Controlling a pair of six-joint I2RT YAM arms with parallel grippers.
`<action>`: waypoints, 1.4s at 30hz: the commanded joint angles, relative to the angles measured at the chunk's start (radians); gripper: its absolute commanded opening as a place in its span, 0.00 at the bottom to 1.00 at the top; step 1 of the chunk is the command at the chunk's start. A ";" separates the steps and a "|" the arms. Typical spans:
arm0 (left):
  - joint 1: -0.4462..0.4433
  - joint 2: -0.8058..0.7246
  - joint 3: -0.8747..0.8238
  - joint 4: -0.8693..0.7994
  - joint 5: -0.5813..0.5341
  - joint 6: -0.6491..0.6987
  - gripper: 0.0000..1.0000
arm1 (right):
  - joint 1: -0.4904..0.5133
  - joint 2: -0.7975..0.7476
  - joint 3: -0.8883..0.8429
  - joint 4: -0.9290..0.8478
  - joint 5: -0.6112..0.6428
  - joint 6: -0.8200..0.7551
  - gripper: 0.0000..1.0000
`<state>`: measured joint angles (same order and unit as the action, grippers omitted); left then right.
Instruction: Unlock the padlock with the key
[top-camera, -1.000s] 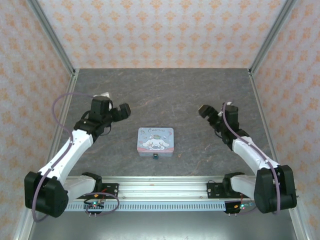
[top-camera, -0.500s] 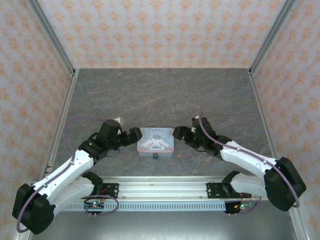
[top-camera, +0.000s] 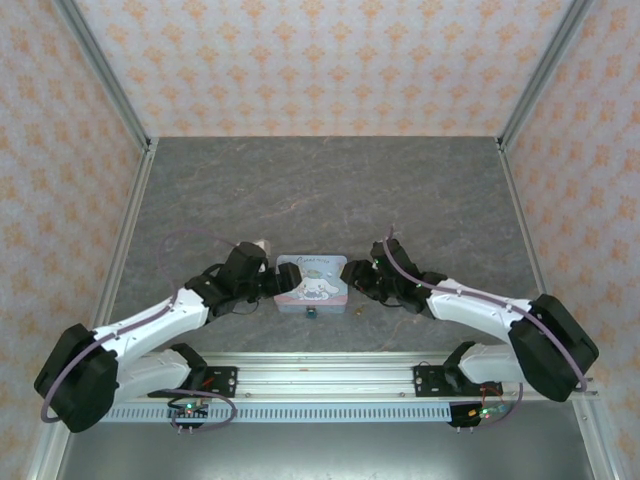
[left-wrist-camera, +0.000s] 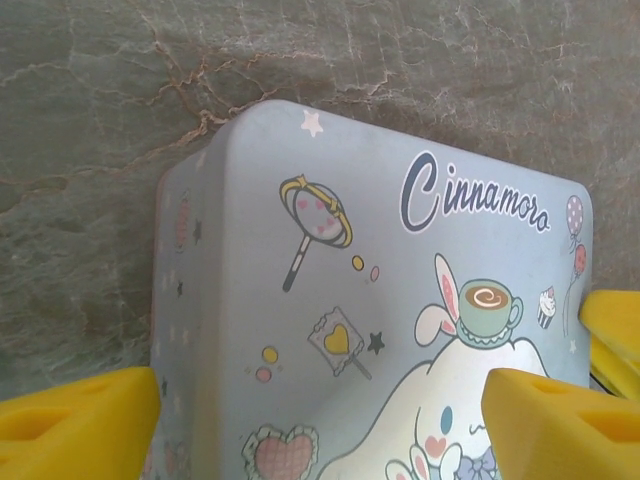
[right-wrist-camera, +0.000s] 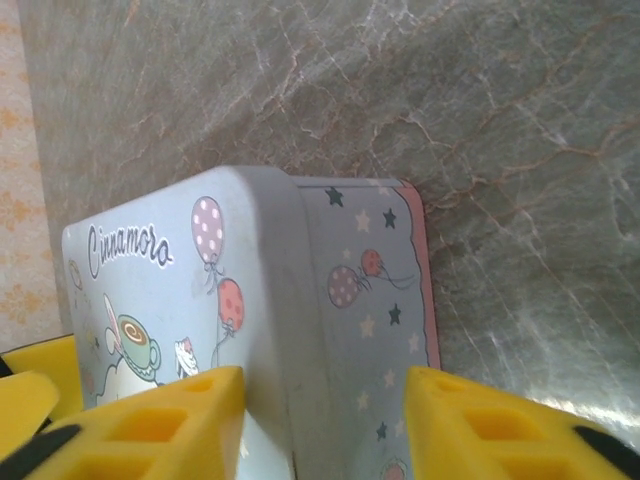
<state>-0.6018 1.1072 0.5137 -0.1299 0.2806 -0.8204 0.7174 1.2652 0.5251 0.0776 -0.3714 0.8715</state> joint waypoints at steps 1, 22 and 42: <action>-0.009 0.037 0.028 0.089 -0.022 -0.023 0.84 | 0.007 0.032 0.025 0.053 0.004 0.018 0.36; 0.053 0.568 0.504 0.131 -0.001 0.078 0.88 | -0.177 0.310 0.288 0.068 0.033 -0.003 0.26; 0.154 0.414 0.401 0.092 -0.106 0.036 1.00 | -0.224 0.117 0.335 -0.212 0.155 -0.110 1.00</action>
<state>-0.4824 1.6081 0.9375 -0.0341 0.2085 -0.7845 0.5003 1.4933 0.8383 0.0357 -0.3000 0.8310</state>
